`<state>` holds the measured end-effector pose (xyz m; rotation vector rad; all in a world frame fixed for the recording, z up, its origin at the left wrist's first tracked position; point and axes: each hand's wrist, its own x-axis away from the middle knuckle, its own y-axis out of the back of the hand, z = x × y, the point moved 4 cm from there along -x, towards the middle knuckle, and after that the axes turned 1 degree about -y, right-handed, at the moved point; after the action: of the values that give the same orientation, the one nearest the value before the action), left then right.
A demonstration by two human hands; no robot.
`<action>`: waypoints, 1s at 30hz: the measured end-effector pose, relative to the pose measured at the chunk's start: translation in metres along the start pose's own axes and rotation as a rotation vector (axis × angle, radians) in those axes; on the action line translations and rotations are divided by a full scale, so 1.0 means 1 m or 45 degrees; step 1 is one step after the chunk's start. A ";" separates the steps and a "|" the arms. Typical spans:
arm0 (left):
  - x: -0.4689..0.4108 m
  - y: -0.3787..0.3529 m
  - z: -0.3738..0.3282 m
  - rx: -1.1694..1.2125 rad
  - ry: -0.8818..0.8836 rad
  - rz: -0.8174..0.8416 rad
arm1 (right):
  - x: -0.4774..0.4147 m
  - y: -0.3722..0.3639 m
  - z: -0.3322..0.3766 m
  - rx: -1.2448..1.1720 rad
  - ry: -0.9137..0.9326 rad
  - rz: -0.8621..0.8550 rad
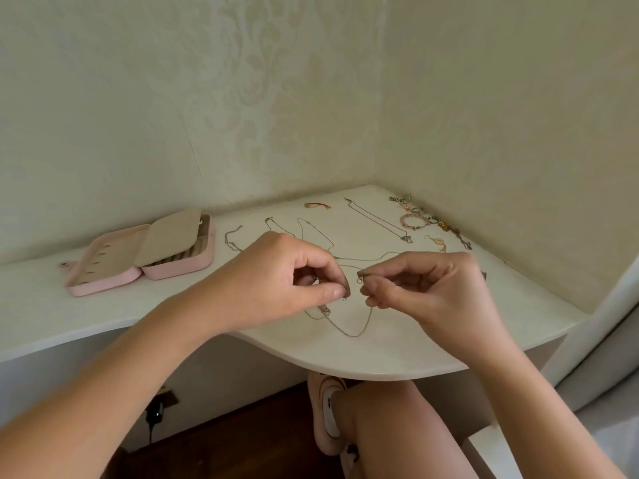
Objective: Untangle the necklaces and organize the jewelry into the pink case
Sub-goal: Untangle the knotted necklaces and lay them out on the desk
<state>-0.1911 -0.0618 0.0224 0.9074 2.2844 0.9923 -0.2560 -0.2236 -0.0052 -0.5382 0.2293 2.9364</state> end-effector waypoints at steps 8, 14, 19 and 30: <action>0.000 0.007 -0.015 -0.156 -0.083 -0.001 | 0.004 -0.001 0.008 0.075 -0.021 0.109; 0.001 0.006 -0.022 -0.161 -0.098 -0.002 | 0.004 0.001 0.010 0.094 -0.014 0.114; 0.000 0.006 -0.024 -0.177 -0.128 -0.009 | 0.003 0.001 0.012 0.137 0.002 0.114; 0.000 0.007 -0.024 -0.208 -0.179 -0.100 | 0.001 0.003 0.012 0.261 0.094 -0.046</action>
<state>-0.2038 -0.0691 0.0424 0.7877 2.0728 1.0309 -0.2617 -0.2241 0.0053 -0.6128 0.5169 2.8165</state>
